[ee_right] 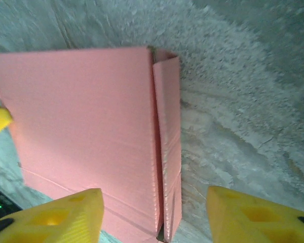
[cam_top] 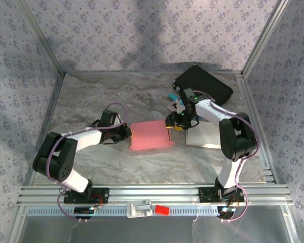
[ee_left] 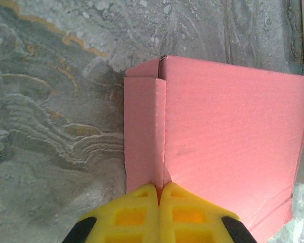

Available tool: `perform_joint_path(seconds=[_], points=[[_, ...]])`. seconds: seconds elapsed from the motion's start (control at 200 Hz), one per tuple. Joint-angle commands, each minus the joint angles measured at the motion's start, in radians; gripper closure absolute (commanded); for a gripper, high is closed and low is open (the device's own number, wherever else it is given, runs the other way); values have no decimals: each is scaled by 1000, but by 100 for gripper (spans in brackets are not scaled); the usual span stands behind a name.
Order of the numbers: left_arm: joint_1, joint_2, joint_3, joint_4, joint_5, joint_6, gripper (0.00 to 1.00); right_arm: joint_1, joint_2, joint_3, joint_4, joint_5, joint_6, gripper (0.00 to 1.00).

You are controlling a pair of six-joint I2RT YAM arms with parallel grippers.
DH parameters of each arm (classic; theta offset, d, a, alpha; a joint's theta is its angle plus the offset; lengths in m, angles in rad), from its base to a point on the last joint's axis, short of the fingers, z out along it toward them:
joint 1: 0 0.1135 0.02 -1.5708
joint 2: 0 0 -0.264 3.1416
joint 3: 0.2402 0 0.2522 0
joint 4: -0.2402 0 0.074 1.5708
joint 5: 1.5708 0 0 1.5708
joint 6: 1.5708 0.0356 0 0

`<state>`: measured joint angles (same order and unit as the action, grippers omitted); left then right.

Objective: Fold the paper box

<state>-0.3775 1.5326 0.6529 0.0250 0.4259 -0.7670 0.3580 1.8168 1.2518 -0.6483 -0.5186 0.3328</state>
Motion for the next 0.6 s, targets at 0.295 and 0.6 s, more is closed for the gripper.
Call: perform_joint_path(seconds=[0.295, 0.6], points=[[76, 16, -113, 41, 48, -18, 100, 5, 68, -103, 248, -309, 14, 35], [103, 30, -136, 68, 76, -40, 100, 62, 88, -137, 422, -400, 170, 35]])
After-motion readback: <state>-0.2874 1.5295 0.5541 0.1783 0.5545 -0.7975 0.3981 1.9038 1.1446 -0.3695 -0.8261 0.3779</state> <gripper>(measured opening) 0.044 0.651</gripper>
